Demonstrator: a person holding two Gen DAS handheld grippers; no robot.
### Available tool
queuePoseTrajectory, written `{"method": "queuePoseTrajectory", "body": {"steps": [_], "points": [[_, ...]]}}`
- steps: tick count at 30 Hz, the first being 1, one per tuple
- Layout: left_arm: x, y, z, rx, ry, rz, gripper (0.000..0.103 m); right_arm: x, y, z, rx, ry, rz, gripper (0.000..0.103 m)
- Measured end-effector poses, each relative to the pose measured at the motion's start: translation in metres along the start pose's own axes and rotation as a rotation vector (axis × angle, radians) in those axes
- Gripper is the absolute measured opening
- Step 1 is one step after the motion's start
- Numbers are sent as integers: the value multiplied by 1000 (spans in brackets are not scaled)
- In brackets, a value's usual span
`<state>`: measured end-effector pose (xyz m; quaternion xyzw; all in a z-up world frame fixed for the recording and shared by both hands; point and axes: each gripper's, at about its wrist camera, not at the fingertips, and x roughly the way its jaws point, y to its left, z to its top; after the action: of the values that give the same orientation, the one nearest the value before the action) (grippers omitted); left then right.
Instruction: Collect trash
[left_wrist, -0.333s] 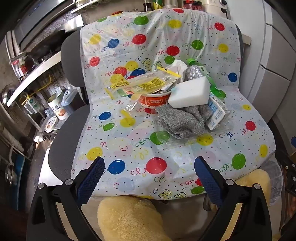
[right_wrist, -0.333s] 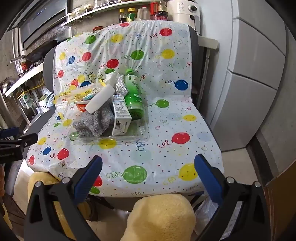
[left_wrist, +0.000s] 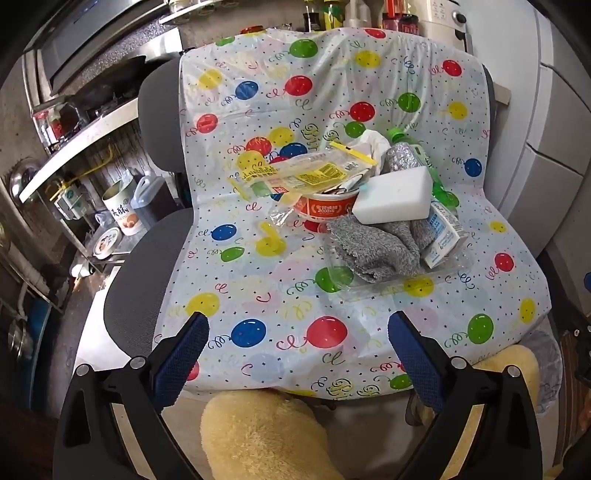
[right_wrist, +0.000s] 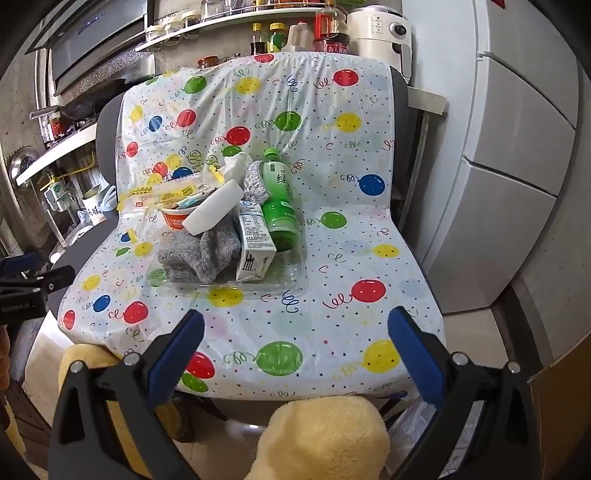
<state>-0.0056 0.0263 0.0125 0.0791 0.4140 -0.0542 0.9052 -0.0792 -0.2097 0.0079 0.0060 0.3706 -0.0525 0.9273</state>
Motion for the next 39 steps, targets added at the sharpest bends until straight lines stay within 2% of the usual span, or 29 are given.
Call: {"method": "queuePoseTrajectory", "body": {"steps": [2,15,25,33,39], "points": [[-3,3,-1,-4,-7,-5,96,1,9,3,-7,2,-3,97],[-8,1,2,5,-16,-1,96,0,8,2,-5,-8,1,97],[3,-5,5,13,0,-24,96,14,3,-1,1,7,-11,97],[20,-20,12,35,27,-49,96,32,1,-6,-7,16,20,97],[29,-30,15,32,11,-74,96,45,-5,-7,-8,11,36,97]]}}
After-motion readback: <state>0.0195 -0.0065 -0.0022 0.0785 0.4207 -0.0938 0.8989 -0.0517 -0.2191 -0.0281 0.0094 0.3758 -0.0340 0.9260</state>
